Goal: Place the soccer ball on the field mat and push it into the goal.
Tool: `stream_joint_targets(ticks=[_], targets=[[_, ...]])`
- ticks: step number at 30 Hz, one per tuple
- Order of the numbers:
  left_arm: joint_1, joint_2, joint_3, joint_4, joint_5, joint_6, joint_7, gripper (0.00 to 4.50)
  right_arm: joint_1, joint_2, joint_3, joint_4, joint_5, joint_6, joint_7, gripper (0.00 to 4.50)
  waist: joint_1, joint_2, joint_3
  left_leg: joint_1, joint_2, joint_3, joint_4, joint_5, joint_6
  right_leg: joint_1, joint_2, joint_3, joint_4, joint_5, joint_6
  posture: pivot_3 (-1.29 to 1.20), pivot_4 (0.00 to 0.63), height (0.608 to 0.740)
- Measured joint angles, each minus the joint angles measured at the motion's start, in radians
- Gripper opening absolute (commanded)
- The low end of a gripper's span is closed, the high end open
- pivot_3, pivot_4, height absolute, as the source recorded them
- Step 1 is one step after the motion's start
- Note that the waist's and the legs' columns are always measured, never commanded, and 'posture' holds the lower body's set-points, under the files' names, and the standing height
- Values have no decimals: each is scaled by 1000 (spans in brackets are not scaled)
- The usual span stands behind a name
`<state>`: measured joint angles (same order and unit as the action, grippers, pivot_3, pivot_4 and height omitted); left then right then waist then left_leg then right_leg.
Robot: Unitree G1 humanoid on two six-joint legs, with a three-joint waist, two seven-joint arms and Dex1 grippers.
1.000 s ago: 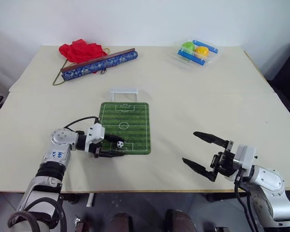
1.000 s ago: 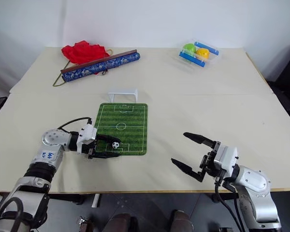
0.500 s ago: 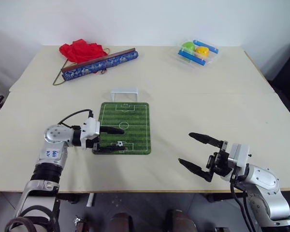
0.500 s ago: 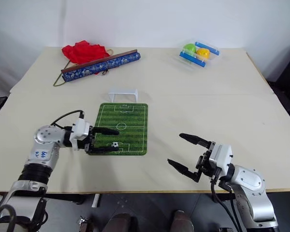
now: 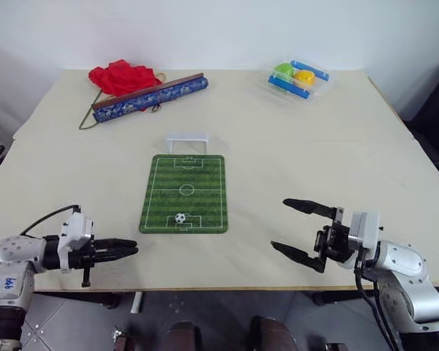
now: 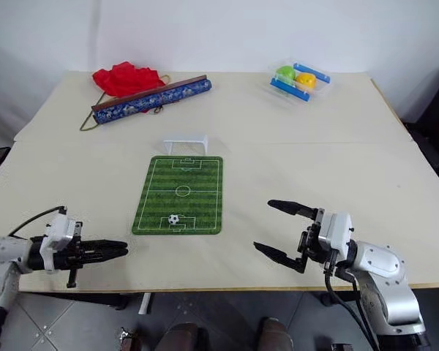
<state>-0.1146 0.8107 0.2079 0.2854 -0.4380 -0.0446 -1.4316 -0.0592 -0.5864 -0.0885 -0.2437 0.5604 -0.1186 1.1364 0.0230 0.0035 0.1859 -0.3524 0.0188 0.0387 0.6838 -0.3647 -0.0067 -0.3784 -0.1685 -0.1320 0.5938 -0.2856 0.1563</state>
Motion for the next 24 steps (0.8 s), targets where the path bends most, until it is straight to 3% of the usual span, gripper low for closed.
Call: stream_joint_targets(ticks=[5,12,24], targets=[[-13,-74,-48,-95,-7,36,31,13,-41,0,-2,106,-4,-28,63,4500,1,0,0,0,0,0,0,0,0,0,0,0,0,0,0,0,150,740],[-160,-161,-136,-110,17,97,119,13,6,8,-2,127,-12,-64,84,4500,-4,0,0,0,0,1,0,0,0,0,0,0,0,0,0,0,150,740],[-471,-293,-206,338,133,-68,145,13,38,47,-5,89,-34,-86,8,4500,3,0,0,0,-1,1,1,0,0,0,0,0,0,0,1,0,150,740]])
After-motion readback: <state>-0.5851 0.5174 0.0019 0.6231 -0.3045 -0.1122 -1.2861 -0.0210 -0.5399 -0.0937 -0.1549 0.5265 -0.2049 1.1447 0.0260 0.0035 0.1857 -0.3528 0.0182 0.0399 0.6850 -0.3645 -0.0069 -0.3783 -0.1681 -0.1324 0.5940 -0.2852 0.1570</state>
